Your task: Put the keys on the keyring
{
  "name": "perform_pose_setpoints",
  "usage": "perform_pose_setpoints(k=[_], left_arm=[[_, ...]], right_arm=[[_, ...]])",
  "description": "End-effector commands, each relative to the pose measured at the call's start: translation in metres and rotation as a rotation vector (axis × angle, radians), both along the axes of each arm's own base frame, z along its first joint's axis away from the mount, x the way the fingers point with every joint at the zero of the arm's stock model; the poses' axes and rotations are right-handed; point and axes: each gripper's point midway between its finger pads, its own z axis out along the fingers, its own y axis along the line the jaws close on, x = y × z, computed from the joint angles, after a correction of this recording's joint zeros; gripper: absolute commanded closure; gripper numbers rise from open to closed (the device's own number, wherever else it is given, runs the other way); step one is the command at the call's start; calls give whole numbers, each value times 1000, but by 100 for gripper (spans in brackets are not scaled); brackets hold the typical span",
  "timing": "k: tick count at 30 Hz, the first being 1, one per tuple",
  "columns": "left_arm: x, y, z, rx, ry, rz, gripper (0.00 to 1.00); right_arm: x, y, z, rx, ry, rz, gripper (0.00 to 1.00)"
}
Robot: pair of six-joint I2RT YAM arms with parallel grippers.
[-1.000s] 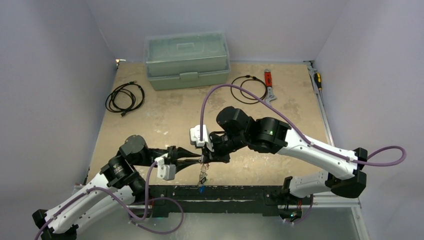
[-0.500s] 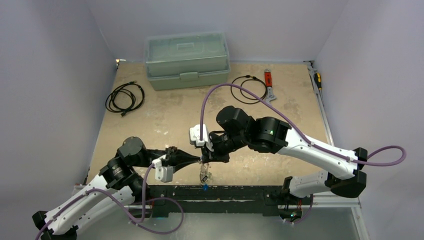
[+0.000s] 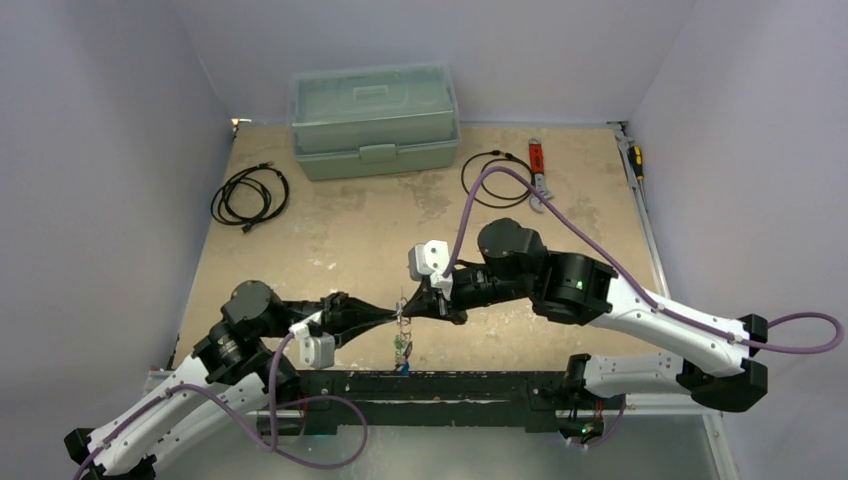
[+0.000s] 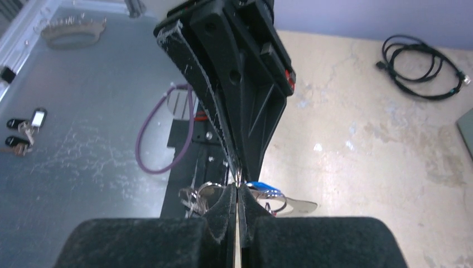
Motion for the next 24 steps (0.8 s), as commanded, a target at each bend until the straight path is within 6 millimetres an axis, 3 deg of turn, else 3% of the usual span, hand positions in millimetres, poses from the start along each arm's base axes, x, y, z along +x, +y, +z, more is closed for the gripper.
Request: perform_pose_setpoints(k=[1,15,24], left_arm=[[2,2,7,-29,29,25,100],[24,5,11,-50,101,162,100],[25,5,12,-49,121,168,100]], right_arm=[[6,16,49,242,-24,-36,100],[15,23,59,479,99,-145,100],[19,18,66,583,139,-186,100]])
